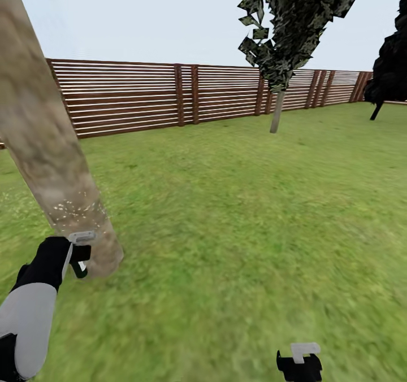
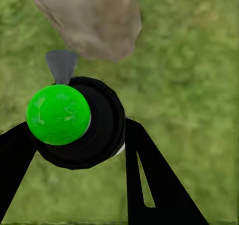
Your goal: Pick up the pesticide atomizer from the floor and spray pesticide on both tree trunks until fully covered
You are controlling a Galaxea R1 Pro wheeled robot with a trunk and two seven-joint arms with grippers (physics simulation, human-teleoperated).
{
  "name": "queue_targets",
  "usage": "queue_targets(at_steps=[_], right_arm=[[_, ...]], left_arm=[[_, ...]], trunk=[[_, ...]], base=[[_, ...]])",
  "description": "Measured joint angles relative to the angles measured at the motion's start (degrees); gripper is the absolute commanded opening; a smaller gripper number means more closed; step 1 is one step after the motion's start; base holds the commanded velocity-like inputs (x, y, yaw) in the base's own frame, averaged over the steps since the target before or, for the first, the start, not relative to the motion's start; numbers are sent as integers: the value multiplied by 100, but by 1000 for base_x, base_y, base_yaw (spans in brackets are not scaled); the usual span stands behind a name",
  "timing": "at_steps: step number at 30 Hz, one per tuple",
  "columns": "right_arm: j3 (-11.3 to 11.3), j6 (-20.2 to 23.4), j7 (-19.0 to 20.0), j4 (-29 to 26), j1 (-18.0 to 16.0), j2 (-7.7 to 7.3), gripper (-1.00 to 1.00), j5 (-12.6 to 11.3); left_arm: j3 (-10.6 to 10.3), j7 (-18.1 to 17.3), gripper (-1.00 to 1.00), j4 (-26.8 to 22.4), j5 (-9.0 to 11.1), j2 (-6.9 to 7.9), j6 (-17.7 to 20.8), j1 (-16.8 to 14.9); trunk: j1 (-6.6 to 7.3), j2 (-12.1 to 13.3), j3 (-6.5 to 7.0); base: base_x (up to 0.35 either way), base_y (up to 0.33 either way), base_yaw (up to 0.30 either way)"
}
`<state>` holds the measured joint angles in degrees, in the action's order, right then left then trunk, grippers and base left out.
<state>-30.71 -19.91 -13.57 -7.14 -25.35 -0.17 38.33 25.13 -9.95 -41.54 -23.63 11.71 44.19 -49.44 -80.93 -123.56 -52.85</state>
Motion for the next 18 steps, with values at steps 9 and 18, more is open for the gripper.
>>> queue_targets(at_steps=[9,18], right_arm=[[257,0,197,-105,0,0,100,504],[661,62,5049,-2467,-56,20,100,1228]], left_arm=[[-193,-1880,-100,87,-513,173,-2712,1779],[-971,-5000,-100,79,-2138,146,-4010,1812]], trunk=[[-2,0,-1],[1,0,0]], base=[[-317,-29,33],[-51,0,0]])
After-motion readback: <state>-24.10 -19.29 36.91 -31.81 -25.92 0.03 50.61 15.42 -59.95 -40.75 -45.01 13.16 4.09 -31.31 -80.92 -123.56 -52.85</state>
